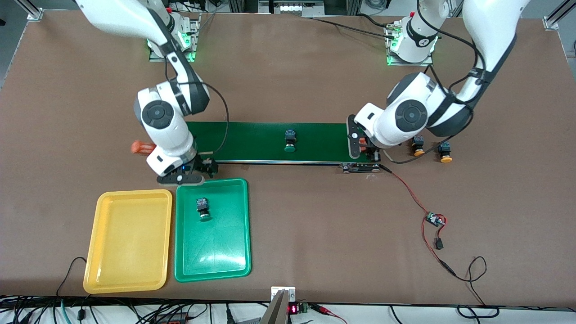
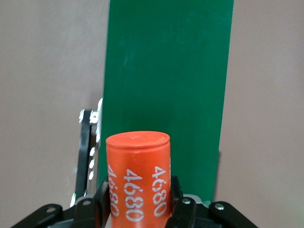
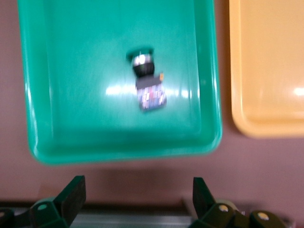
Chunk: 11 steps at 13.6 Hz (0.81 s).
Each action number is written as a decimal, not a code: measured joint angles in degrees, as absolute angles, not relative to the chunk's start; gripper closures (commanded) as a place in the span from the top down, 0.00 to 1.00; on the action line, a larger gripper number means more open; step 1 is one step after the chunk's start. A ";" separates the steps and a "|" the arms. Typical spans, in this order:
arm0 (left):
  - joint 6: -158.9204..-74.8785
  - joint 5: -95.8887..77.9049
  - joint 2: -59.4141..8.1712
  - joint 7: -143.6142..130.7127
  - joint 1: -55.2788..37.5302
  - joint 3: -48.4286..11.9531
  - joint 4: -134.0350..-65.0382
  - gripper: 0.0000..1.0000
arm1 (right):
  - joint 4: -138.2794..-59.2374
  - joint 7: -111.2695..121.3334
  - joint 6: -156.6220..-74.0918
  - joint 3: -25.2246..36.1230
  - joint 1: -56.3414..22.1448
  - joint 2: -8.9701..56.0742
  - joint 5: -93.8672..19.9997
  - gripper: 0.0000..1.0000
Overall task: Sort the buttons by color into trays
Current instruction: 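Drop the green button into the green tray with the right gripper, then place the cylinder on the belt while the right gripper returns to the belt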
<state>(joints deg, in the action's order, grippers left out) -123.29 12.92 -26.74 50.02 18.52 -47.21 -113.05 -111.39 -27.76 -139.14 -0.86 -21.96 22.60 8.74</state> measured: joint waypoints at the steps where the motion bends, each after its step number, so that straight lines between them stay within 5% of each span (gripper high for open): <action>1: -126.67 13.00 -26.77 50.23 18.53 -47.21 -115.07 0.03 | -112.72 -29.86 -137.43 -2.25 -21.98 21.03 8.74 1.00; 7: -135.66 15.26 -26.97 50.81 18.23 -47.21 -121.36 0.08 | -116.06 -45.35 -134.36 -13.23 -22.52 17.37 8.75 1.00; 8: -135.96 15.89 -27.05 50.80 18.13 -47.21 -121.62 0.28 | -116.19 -46.17 -134.48 -14.27 -22.62 17.38 8.75 1.00; 10: -136.14 16.10 -27.45 50.81 18.00 -47.20 -121.74 1.00 | -116.27 -46.60 -134.81 -15.69 -22.65 17.38 8.73 1.00; 11: -136.18 16.13 -27.61 50.81 18.01 -47.17 -121.74 1.00 | -116.28 -46.68 -134.85 -16.07 -22.66 17.38 8.72 1.00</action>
<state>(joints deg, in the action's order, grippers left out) -136.18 16.13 -27.61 50.81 18.01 -47.17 -121.74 -116.28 -46.68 -134.85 -16.07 -22.66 17.38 8.72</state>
